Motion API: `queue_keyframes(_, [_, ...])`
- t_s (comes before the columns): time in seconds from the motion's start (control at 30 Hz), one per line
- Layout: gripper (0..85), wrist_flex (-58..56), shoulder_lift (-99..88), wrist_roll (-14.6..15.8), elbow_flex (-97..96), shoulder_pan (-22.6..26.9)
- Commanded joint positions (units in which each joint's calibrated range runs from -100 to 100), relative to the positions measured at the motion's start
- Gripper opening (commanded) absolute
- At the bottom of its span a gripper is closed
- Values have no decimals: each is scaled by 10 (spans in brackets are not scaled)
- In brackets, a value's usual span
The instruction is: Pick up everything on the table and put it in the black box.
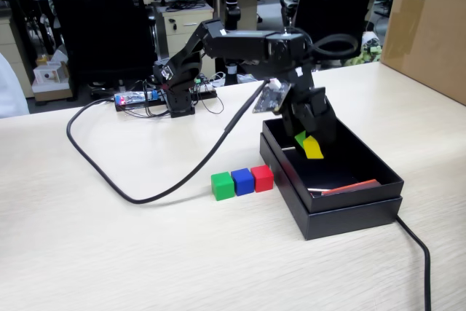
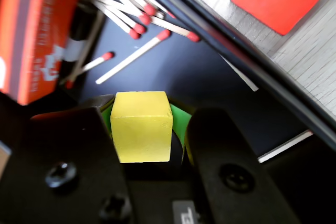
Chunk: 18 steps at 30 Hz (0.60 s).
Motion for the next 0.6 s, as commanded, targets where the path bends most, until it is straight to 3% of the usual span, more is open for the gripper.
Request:
queue_keyframes(0.0, [98,-1,-7,-1,43,7])
queue_keyframes(0.17, [116,-1,30,3,53,7])
queue_keyframes(0.27, [257,-9,43,3,53,6])
queue_keyframes(0.43, [290,-17,18,3,57,4])
queue_keyframes(0.5, [404,-18,-16,3,59,2])
queue_keyframes(0.57, [411,-19,-67,6,61,-2])
